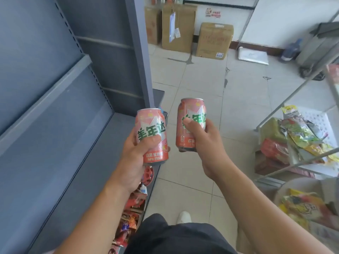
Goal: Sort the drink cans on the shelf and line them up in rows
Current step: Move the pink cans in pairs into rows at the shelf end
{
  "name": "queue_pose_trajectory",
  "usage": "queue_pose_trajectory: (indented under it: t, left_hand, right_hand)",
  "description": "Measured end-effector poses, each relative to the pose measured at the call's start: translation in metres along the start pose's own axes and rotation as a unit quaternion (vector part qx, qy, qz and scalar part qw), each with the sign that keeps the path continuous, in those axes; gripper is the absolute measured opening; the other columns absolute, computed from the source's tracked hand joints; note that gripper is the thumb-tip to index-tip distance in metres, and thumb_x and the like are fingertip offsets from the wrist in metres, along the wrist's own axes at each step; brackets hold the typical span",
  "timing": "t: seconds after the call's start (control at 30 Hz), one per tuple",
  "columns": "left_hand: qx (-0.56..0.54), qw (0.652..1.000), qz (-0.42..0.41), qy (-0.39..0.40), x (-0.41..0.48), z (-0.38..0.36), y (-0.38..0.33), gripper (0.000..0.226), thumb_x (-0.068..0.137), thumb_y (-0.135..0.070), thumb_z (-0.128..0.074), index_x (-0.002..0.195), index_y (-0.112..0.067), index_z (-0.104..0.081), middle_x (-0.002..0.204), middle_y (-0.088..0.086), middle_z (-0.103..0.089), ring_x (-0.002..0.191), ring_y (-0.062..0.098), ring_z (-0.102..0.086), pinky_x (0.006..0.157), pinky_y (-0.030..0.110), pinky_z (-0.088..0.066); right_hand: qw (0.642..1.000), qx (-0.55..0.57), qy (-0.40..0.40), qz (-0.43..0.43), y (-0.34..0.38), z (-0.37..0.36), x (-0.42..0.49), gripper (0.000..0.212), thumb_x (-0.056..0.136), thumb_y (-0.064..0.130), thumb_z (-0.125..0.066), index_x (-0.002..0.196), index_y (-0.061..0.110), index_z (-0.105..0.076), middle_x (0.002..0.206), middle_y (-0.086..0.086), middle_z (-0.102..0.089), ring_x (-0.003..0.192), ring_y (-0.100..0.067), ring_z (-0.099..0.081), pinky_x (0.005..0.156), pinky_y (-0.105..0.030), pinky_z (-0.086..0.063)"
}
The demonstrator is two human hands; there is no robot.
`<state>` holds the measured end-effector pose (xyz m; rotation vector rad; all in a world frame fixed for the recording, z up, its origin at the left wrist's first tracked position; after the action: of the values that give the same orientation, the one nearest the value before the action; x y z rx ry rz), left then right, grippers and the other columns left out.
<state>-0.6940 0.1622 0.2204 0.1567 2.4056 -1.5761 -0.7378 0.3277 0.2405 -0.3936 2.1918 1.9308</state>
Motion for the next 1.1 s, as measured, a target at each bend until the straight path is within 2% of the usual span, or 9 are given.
queue_pose_trajectory:
  t: [0.1,0.17,0.23,0.4,0.6,0.7,0.83,0.97,1.1]
  left_hand:
    - [-0.007,0.999,-0.008,-0.032,0.039,0.009,-0.011,0.079,0.057,-0.031,-0.078,0.13,-0.011,-0.056,0.104,0.01,-0.07,0.091,0.027,-0.067,0.07,0.036,-0.059]
    - [-0.023,0.998,-0.012,-0.053,0.065,0.02,-0.019,0.074,0.054,-0.03,-0.078,0.124,-0.014,-0.058,0.096,0.003,-0.073,0.083,0.019,-0.07,0.064,0.03,-0.058]
    - [-0.038,0.997,-0.013,-0.067,0.09,0.034,-0.027,0.071,0.054,-0.029,-0.078,0.121,-0.016,-0.057,0.093,0.002,-0.073,0.08,0.019,-0.071,0.061,0.029,-0.057]
    - [-0.031,0.992,-0.001,-0.124,0.151,0.088,-0.048,0.079,0.052,-0.033,-0.08,0.126,-0.015,-0.057,0.1,0.006,-0.07,0.086,0.022,-0.069,0.064,0.033,-0.057]
    - [-0.006,0.98,-0.003,-0.198,0.195,0.15,-0.072,0.065,0.058,-0.026,-0.081,0.118,-0.026,-0.058,0.102,-0.002,-0.073,0.092,0.016,-0.071,0.071,0.03,-0.057]
    - [0.0,0.971,-0.003,-0.241,0.205,0.179,-0.078,0.061,0.064,-0.023,-0.078,0.12,-0.026,-0.056,0.105,-0.003,-0.072,0.094,0.014,-0.071,0.07,0.026,-0.056]
    - [-0.003,0.951,0.007,-0.309,0.212,0.214,-0.072,0.057,0.075,-0.012,-0.081,0.124,-0.024,-0.053,0.108,0.001,-0.07,0.095,0.015,-0.07,0.07,0.026,-0.056]
    - [-0.031,0.919,0.018,-0.393,0.213,0.236,-0.061,0.067,0.066,-0.02,-0.087,0.124,-0.023,-0.054,0.107,0.002,-0.071,0.093,0.016,-0.07,0.072,0.03,-0.056]
    - [-0.056,0.883,0.027,-0.466,0.211,0.247,-0.048,0.049,0.077,-0.01,-0.08,0.118,-0.021,-0.054,0.102,0.002,-0.071,0.084,0.011,-0.07,0.067,0.026,-0.055]
  right_hand:
    - [1.0,-0.009,0.017,-0.008,0.007,-0.013,0.041,0.03,0.091,0.027,-0.067,0.115,0.011,-0.058,0.095,-0.008,-0.067,0.076,-0.019,-0.067,0.063,-0.035,-0.059]
    - [0.999,-0.017,0.026,-0.016,0.008,-0.026,0.071,0.029,0.092,0.026,-0.066,0.115,0.01,-0.058,0.095,-0.009,-0.066,0.075,-0.019,-0.067,0.061,-0.033,-0.058]
    - [0.999,-0.032,0.037,-0.021,0.008,-0.043,0.102,0.029,0.091,0.026,-0.067,0.114,0.01,-0.059,0.097,-0.01,-0.068,0.076,-0.019,-0.068,0.061,-0.033,-0.058]
    - [0.993,-0.079,0.081,-0.034,0.01,-0.105,0.173,0.03,0.091,0.03,-0.066,0.115,0.012,-0.06,0.101,-0.011,-0.07,0.082,-0.023,-0.071,0.065,-0.036,-0.06]
    - [0.983,-0.099,0.146,-0.05,0.012,-0.18,0.233,0.021,0.092,0.023,-0.064,0.112,0.016,-0.061,0.096,-0.004,-0.071,0.079,-0.014,-0.072,0.059,-0.025,-0.056]
    - [0.972,-0.132,0.181,-0.067,0.004,-0.213,0.256,0.026,0.091,0.023,-0.066,0.115,0.018,-0.06,0.1,-0.003,-0.071,0.083,-0.015,-0.071,0.059,-0.022,-0.055]
    - [0.951,-0.171,0.242,-0.084,-0.01,-0.254,0.284,0.02,0.091,0.024,-0.066,0.11,0.02,-0.06,0.098,-0.003,-0.07,0.078,-0.012,-0.071,0.056,-0.02,-0.053]
    - [0.924,-0.2,0.303,-0.123,-0.025,-0.288,0.309,0.013,0.091,0.025,-0.067,0.102,0.022,-0.061,0.094,-0.002,-0.071,0.073,-0.011,-0.072,0.053,-0.021,-0.053]
    - [0.892,-0.251,0.346,-0.15,-0.042,-0.309,0.327,0.024,0.085,0.031,-0.074,0.104,0.028,-0.059,0.095,0.004,-0.071,0.076,-0.004,-0.069,0.053,-0.016,-0.052]
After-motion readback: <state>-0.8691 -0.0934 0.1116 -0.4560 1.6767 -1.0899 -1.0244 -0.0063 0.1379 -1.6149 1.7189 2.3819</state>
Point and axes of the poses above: each hand's wrist, its own x-axis towards the middle knuckle, its own z-axis out of the back of the hand, y = z × x, the point moved 9 cm from there along x, towards the middle knuckle
